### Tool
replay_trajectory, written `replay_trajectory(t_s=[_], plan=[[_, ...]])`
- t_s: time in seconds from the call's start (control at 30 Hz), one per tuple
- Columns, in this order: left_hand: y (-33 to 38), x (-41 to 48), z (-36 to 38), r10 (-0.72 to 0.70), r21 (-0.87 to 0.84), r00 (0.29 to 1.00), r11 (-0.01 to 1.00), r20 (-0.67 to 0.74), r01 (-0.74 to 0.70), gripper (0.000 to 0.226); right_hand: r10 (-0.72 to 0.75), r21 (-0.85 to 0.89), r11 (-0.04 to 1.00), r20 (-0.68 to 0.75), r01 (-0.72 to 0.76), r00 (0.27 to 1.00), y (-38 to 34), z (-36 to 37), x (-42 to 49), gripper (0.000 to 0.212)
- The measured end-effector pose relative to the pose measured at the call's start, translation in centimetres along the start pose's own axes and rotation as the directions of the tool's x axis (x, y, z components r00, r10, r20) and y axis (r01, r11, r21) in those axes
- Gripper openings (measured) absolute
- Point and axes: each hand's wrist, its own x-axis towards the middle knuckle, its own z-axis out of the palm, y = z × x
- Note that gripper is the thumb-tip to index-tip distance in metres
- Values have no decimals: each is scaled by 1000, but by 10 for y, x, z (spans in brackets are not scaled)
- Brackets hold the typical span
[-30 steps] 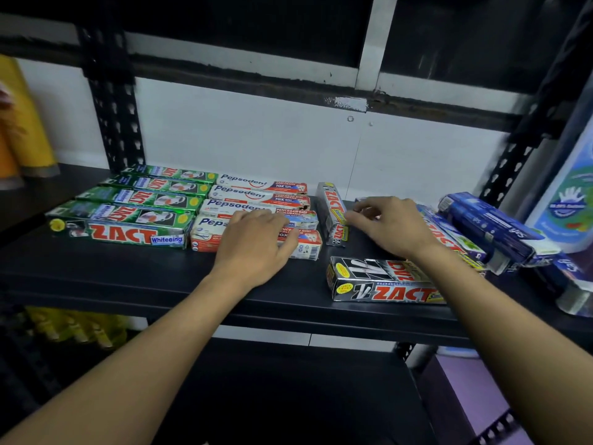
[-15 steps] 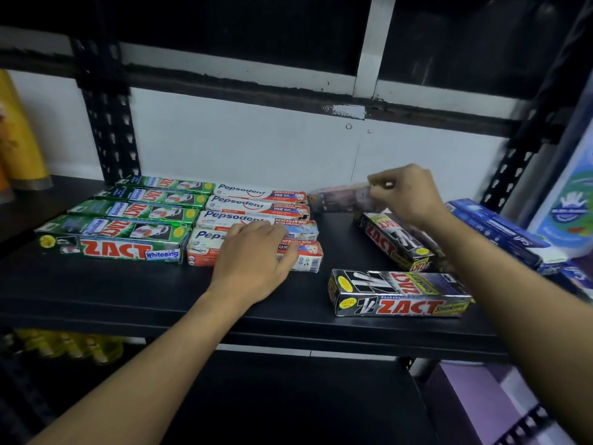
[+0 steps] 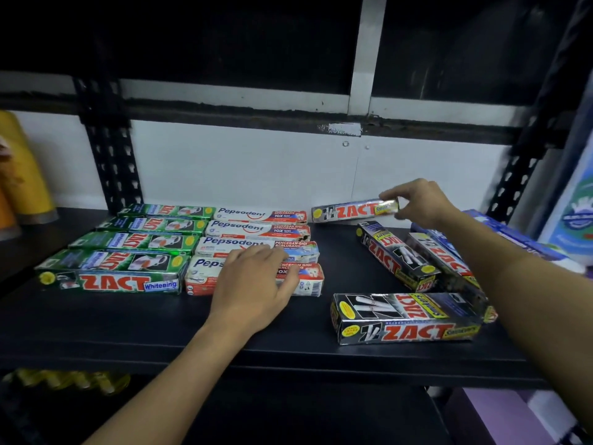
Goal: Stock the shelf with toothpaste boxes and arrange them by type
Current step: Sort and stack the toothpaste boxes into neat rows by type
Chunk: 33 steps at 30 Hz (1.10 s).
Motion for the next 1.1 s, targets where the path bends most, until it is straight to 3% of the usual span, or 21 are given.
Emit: replay_trajectory(t_s=[0.07,0.17,0.33,0.43,0.5,0.67,0.9,1.03,1.1], plan=[[0,0,1,0,2,1000,1000,-5,0,53,36,70,997,64,-41,997,9,5,-4,38],[1,0,1,-1,-3,1000,1000,-6,1,56,1,83,997,34,-4,999,1,7,-4,38],[2,0,-1,-2,-7,1000,1000,-6,2,62,39,-115,993,218,-14,975,-25,28,-9,91],[2,0,-1,-3,-9,1000,1000,-4,3,61,68,-127,991,167,-47,984,-31,41,-24,106],[1,0,0,-1,-6,1000,1000,-4,1,60,78,-114,991,94,-68,992,-33,44,-39,99],[1,0,-1,0,-10,1000,1000,8,0,58,-11,-234,972,44,21,999,-25,46,-66,49],[2,0,-1,-1,-6,1000,1000,1,1,62,-179,-237,942,242,237,954,-21,4,-90,36],[4,0,-1,-5,-7,1000,1000,9,5,58,-95,-50,993,228,109,969,-20,-8,-77,17],[3,1,-1,-7,-15,1000,1000,8,7,57,-54,12,999,155,53,986,-17,0,-57,22]])
